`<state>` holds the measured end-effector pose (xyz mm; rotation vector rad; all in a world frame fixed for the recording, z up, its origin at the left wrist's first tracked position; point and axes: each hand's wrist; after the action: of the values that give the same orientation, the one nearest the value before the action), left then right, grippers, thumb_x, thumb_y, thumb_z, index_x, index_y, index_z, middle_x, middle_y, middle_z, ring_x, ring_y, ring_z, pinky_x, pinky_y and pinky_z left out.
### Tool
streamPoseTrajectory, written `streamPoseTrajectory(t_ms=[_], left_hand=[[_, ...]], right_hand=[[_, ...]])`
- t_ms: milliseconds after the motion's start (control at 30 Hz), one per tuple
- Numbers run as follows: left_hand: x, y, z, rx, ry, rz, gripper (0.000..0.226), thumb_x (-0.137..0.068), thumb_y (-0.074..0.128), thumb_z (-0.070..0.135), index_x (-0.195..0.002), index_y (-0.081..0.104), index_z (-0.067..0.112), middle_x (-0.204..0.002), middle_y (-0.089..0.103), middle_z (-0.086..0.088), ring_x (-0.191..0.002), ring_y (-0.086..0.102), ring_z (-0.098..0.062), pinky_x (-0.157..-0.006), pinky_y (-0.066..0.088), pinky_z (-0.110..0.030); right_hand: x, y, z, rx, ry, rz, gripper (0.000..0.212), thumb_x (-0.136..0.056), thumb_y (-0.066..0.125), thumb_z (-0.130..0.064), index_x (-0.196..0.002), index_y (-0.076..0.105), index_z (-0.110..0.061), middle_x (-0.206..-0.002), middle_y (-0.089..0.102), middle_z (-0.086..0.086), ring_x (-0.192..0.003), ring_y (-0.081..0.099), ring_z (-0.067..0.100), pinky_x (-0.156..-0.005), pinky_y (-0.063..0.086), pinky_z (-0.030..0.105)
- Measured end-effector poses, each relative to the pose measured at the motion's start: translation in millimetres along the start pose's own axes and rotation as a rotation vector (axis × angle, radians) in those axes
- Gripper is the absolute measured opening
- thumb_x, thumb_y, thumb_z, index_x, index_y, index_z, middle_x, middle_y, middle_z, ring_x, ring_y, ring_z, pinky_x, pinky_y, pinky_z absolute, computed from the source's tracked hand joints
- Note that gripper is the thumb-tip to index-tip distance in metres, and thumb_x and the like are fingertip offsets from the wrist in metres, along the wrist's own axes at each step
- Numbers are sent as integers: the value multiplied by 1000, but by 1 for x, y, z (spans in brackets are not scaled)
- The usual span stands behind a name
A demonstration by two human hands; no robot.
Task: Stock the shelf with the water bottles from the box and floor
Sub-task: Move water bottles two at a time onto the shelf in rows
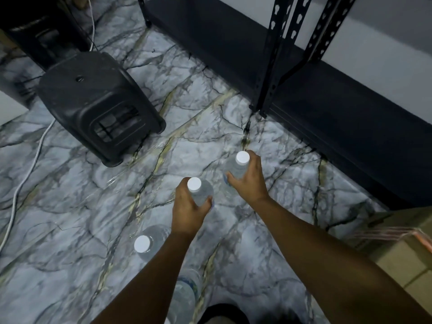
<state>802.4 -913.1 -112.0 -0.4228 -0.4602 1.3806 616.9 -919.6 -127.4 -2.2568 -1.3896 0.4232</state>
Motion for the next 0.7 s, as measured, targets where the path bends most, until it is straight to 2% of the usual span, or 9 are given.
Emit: streamPoseTrajectory(t_ms=[100,200,400,500,600,700], left_hand=[[2,-2,1,11,0,-43,61,-75,80,23,-114,36,38,-111,52,10,-104,53,-12,-85,45,-30],[4,1,5,12,-13,-111,61,-76,79,23,-116,35,37,-113,52,9,-105,53,-13,-85,44,-30],[6,21,-1,24,-78,-308,62,-69,78,44,-119,43,33,-114,62,8,-104,61,-13,-89,53,-42],[4,28,7,74,-65,-343,68,-69,79,43,-127,43,36,-121,60,12,-110,59,-9,-93,51,-36],[-2,31,12,180,-44,-356,61,-74,78,38,-123,42,47,-121,58,21,-112,57,2,-96,50,-32],[-7,30,10,210,-24,-365,57,-77,73,40,-120,38,51,-125,57,16,-115,57,-1,-98,49,-33]], right_hand=[[19,-16,7,-5,18,-34,78,-74,82,-19,-136,37,-1,-132,43,18,-125,44,31,-102,42,37],[38,-35,18,10,34,-118,78,-75,82,-17,-137,36,-2,-132,42,15,-123,43,25,-99,36,26],[45,-67,36,-5,83,-379,82,-74,82,-19,-139,32,-15,-133,41,3,-122,44,15,-95,36,16],[38,-69,31,-95,94,-374,75,-76,81,-16,-134,34,-23,-128,47,1,-116,50,10,-92,41,10],[33,-63,28,-184,60,-319,64,-80,78,-23,-127,34,-29,-124,52,-2,-112,53,9,-92,45,19],[32,-49,31,-149,12,-237,63,-82,76,-26,-125,31,-22,-122,47,-1,-110,49,12,-89,42,19]])
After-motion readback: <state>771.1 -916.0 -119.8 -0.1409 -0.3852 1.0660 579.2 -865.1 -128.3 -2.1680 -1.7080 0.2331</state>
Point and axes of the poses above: each hand's wrist, its own x-axis away from the middle knuckle, its own y-axis out of the palm, z = x × y
